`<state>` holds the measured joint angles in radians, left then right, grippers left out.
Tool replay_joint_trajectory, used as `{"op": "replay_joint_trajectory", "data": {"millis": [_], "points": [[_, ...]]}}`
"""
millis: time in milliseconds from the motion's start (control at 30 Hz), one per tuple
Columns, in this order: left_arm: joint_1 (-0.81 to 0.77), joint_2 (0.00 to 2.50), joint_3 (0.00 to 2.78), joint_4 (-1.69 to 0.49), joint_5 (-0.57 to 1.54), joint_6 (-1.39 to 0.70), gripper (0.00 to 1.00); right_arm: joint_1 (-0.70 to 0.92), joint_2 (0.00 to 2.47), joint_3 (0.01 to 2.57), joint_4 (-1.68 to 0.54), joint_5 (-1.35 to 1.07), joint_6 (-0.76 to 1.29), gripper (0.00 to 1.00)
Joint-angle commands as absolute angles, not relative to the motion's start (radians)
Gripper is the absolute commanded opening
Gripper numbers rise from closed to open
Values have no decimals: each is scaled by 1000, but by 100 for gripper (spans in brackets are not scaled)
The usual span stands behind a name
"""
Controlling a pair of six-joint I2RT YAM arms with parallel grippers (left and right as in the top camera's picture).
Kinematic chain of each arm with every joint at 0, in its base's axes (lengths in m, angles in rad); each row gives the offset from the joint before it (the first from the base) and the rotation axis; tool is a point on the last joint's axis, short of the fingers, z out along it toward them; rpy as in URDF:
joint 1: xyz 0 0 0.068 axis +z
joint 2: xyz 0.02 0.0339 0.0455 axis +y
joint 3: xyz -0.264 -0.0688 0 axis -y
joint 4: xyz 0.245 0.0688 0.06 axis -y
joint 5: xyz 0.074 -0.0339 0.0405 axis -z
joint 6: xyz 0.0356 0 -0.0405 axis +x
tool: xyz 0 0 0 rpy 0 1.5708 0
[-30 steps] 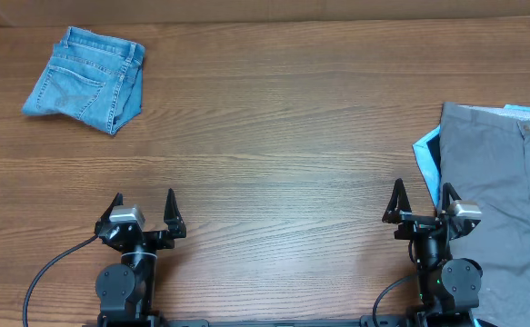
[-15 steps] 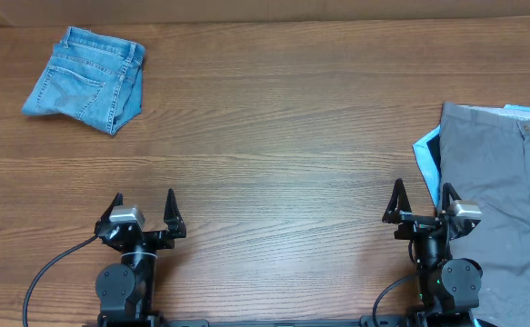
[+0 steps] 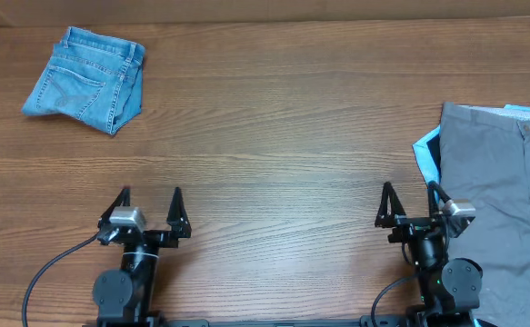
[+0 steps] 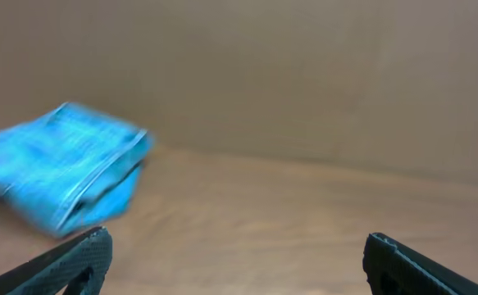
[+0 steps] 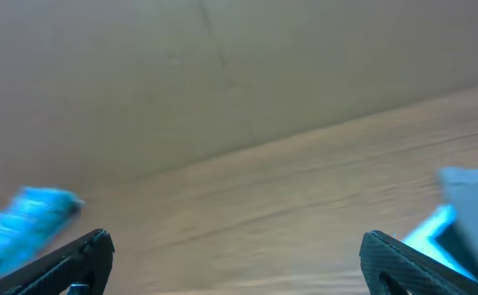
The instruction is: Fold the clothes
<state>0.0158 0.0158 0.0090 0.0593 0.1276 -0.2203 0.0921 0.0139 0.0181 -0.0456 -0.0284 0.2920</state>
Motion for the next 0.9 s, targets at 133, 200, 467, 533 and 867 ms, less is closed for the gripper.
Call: {"op": "replay_joint_trajectory", "data": {"millis": [133, 200, 467, 533, 867], "points": [[26, 64, 238, -29, 209, -214, 100, 89, 9, 120, 17, -205, 427, 100], [26, 136, 352, -113, 191, -178, 100, 89, 24, 183, -41, -204, 427, 100], [26, 669, 931, -511, 176, -149, 100, 89, 451, 677, -532, -204, 419, 100], [26, 799, 1081, -625, 177, -149, 100, 88, 591, 809, -637, -204, 416, 100], [23, 1213, 1579, -1076, 293, -112, 100, -18, 1422, 1472, -1046, -158, 152, 100]]}}
